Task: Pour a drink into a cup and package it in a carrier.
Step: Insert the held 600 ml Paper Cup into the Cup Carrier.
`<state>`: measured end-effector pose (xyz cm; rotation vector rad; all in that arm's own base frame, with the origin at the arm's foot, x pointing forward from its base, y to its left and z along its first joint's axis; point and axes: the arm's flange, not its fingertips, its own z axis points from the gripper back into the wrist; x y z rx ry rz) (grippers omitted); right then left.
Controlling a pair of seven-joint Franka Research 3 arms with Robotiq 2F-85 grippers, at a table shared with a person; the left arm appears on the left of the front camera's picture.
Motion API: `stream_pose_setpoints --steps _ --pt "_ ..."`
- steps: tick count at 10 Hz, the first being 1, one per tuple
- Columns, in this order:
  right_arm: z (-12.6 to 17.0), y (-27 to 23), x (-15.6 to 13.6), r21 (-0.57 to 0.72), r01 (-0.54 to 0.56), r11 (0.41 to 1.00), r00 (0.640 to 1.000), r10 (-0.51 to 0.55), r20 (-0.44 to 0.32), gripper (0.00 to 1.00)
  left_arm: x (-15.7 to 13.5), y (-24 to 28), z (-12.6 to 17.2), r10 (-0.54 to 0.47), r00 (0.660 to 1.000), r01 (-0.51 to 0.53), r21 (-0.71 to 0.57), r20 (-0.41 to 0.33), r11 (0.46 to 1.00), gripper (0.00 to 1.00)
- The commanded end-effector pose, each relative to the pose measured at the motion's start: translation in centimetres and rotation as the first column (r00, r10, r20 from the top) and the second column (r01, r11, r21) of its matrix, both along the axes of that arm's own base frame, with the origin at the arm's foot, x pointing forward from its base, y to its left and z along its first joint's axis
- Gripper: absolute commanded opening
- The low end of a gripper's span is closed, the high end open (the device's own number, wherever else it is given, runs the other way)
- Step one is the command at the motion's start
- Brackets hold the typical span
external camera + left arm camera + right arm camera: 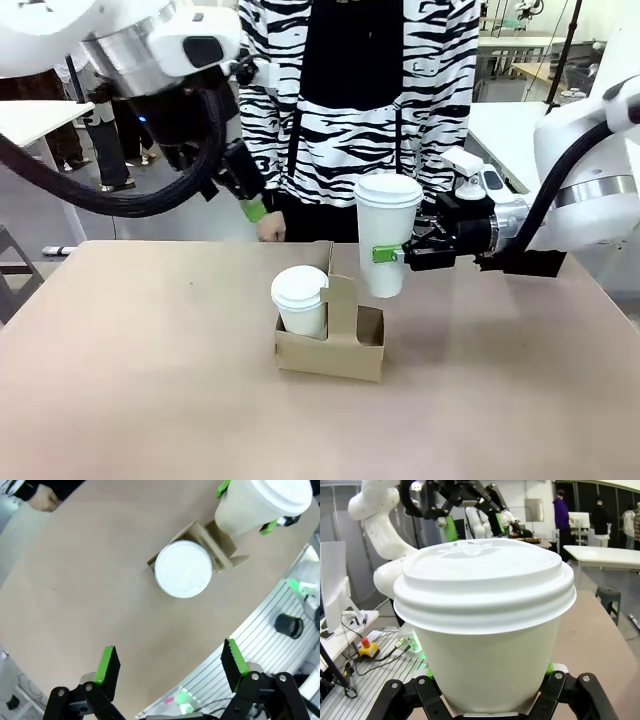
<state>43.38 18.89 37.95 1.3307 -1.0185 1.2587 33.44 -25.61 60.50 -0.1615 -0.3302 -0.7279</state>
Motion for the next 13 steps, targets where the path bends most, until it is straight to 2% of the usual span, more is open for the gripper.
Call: stream_pose_setpoints --steps 1,2,3,4,5,6,7,8,11,12,13 --pt "0.9 0.0 -0.4 -0.020 0.013 1.000 1.000 -0.013 -0.014 0.81 0.4 -1.2 0.6 0.037 0.999 -0.037 -0.015 -0.012 0.999 1.00" --pt "0.0 0.0 0.0 0.000 0.000 1.000 1.000 0.000 0.000 0.81 0.0 0.0 0.0 0.000 1.000 0.000 0.000 0.000 1.000 1.00" --pt "-0.9 0.7 0.1 0.009 -0.020 1.000 1.000 0.020 -0.012 0.81 0.4 1.7 -1.7 -0.065 0.997 0.067 -0.042 0.036 0.997 1.00" --pt "-1.7 1.2 0.4 0.037 -0.028 0.999 1.000 0.029 -0.009 0.81 0.7 3.0 -3.1 -0.165 0.978 0.166 0.009 0.129 0.986 1.00" --pt "-2.5 1.4 0.7 0.074 -0.047 0.996 0.999 0.048 -0.018 0.81 0.8 3.5 -4.8 -0.232 0.958 0.221 0.085 0.169 0.972 1.00" --pt "-3.5 1.6 0.8 0.098 -0.060 0.993 0.998 0.062 -0.022 0.81 0.9 4.3 -6.3 -0.288 0.934 0.273 0.097 0.210 0.957 1.00" --pt "-4.3 1.7 0.8 0.114 -0.071 0.991 0.997 0.076 -0.035 0.81 1.0 5.1 -7.4 -0.382 0.896 0.374 0.079 0.225 0.924 1.00" --pt "-5.0 2.0 0.8 0.131 -0.090 0.987 0.994 0.097 -0.051 0.81 1.3 6.2 -8.3 -0.423 0.877 0.421 0.063 0.227 0.905 1.00" --pt "-6.5 2.3 1.2 0.133 -0.086 0.987 0.996 0.090 -0.025 0.81 2.2 9.7 -9.5 -0.361 0.883 0.406 -0.104 0.299 0.908 1.00" --pt "-6.9 2.5 1.4 0.135 -0.087 0.987 0.996 0.089 -0.010 0.81 2.0 10.3 -9.6 -0.353 0.890 0.402 -0.131 0.290 0.906 1.00" --pt "-7.5 2.8 1.6 0.121 -0.092 0.988 0.996 0.093 -0.001 0.81 2.5 8.4 -9.4 -0.369 0.891 0.388 -0.018 0.265 0.922 1.00"
